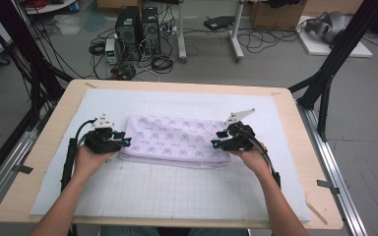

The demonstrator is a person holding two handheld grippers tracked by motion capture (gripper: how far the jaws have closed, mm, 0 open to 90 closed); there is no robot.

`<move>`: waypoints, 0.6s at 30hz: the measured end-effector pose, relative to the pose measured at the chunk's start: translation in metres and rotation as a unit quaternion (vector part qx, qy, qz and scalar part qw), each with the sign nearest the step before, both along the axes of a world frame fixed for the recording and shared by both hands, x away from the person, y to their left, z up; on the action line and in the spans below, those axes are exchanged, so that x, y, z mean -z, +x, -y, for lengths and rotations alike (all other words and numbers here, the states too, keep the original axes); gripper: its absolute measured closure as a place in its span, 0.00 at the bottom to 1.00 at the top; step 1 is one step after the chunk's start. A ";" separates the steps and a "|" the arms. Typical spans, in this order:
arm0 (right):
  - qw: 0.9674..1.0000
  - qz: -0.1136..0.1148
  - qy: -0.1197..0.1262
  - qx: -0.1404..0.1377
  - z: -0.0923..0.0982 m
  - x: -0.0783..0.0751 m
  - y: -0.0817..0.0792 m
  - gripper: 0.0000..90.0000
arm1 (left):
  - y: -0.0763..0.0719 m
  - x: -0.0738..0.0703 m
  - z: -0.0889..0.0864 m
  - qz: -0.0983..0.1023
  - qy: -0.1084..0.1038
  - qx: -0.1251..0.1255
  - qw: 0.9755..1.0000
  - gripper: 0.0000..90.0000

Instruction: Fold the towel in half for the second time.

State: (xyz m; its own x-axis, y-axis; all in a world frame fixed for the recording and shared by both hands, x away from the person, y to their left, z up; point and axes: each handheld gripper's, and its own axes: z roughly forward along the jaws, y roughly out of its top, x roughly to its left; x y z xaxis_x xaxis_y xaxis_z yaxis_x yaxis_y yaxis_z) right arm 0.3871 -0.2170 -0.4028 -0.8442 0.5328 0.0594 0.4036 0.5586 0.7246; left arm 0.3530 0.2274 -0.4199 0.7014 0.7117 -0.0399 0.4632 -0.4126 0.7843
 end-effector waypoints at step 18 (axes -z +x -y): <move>0.997 0.024 -0.040 -0.056 0.009 0.035 -0.050 0.56 | -0.018 0.023 -0.003 -0.006 0.015 0.051 0.999 0.50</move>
State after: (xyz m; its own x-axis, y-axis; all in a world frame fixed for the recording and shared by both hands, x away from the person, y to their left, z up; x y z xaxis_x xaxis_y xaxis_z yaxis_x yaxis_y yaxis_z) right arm 0.3369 -0.2262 -0.4375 -0.8999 0.4356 -0.0211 0.3013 0.6558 0.6922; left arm 0.3350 0.2307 -0.4430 0.7698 0.6376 -0.0295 0.4275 -0.4808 0.7656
